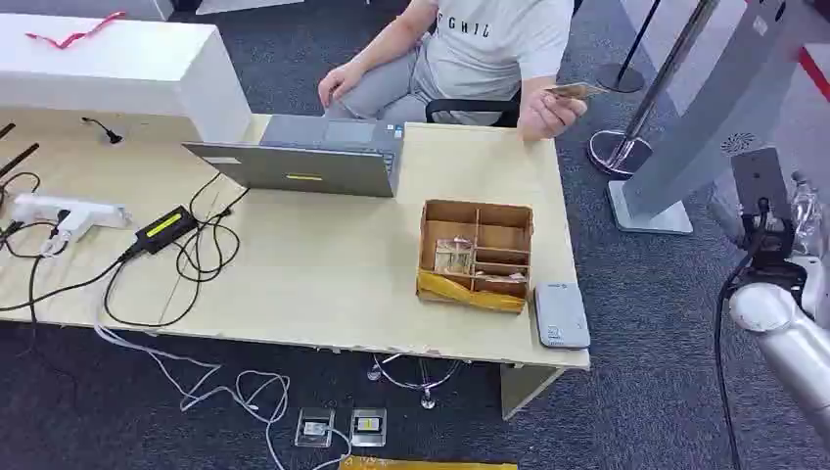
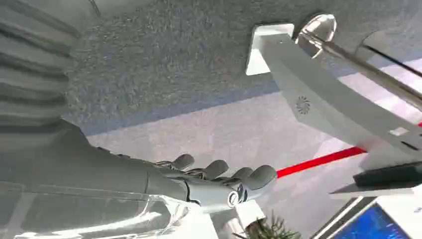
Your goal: Pass the card to the sensor for recognition and then transmit it.
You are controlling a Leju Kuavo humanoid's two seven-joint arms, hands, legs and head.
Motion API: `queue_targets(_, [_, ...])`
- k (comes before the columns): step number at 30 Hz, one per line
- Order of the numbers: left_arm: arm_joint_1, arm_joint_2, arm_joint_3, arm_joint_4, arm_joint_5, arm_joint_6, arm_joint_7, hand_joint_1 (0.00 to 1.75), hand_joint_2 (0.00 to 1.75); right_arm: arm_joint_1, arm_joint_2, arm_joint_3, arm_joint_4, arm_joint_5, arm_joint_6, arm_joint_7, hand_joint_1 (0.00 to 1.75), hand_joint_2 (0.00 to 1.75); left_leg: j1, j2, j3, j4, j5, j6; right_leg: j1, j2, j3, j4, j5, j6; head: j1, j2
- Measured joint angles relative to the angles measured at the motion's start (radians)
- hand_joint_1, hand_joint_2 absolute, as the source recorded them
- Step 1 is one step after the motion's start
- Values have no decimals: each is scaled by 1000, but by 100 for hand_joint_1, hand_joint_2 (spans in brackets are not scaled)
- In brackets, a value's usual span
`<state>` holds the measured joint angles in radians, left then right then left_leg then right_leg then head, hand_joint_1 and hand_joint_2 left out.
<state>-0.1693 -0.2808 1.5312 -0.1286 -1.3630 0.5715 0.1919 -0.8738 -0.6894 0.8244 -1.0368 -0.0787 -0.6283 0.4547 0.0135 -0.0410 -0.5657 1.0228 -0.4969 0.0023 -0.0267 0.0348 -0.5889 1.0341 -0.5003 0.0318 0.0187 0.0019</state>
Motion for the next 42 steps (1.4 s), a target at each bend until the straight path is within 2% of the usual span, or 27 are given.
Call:
queue_targets(2, [0, 1, 0, 0, -10, 2, -16, 0, 0, -18, 3, 3, -29, 41, 17, 4, 0, 175, -1, 1, -1, 0, 0, 0, -1, 1, -3, 0, 0, 0, 0, 0])
queue_targets(5, [0, 5, 0, 0, -32, -5, -56, 0, 0, -93, 16, 7, -111, 151, 85, 6, 0, 175, 0, 4, 0, 0, 0, 0, 0, 4, -3, 0, 0, 0, 0, 0])
queue_targets(8, [0, 8, 0, 1, -47, -24, -75, 0, 0, -118, 50, 18, -140, 229, 162, -13, 0, 175, 1, 1, -2, 0, 0, 0, 1, 1, -3, 0, 0, 0, 0, 0])
queue_targets(12, [0, 16, 0, 7, -74, -56, -79, 0, 0, -135, 116, 71, -164, 529, 266, -13, 0, 175, 2, 2, -1, 0, 0, -1, 2, 2, -3, 0, 0, 0, 0, 0])
queue_targets(14, [0, 20, 0, 8, -82, -71, -79, 0, 0, -125, 149, 95, -164, 611, 293, -14, 0, 175, 2, 0, -1, 0, 1, -1, 2, 1, -3, 0, 0, -1, 0, 0])
queue_targets(20, [0, 23, 0, 8, -82, -84, -79, 0, 0, -85, 216, 140, -140, 728, 342, -36, 0, 175, 2, 0, -2, 0, 1, -1, 2, 0, -3, 0, 0, -1, 0, 0])
queue_targets(26, [1, 26, 0, 8, -81, -96, -80, 0, 0, -64, 244, 174, -114, 736, 344, -44, 0, 175, 1, 0, -2, 0, 0, -1, 2, 0, -3, -1, 0, -1, 0, 0])
queue_targets(29, [1, 29, 1, 8, -80, -105, -100, 0, 0, -55, 253, 180, -97, 736, 346, -51, 0, 175, 1, 0, -1, 0, 1, -1, 2, 0, -3, -1, 0, -1, 0, 0])
queue_targets(30, [2, 30, 1, 8, -80, -106, -110, 0, 0, -52, 255, 180, -90, 733, 346, -55, 10, 175, 1, 0, -1, 0, 1, -1, 2, 0, -3, -1, 0, -1, 0, 0])
queue_targets(31, [3, 32, 1, 8, -79, -110, -119, 0, 0, -49, 257, 180, -85, 731, 346, -58, 175, 175, 1, 0, -1, 0, 1, -1, 2, 0, -3, -1, 0, -1, 0, 0])
queue_targets(37, [6, 37, 3, 10, -73, -109, -152, 0, 0, -44, 268, 179, -43, 728, 346, -79, 175, 175, 1, 0, -1, 0, 1, -1, 2, 1, -3, -1, 0, -1, 0, 0])
queue_targets(42, [6, 40, 3, 15, -70, -111, -157, 0, 0, -40, 269, 177, -29, 739, 342, -80, 175, 175, 1, 0, -1, 0, 1, -1, 2, 1, -3, -1, 0, -1, 0, 0])
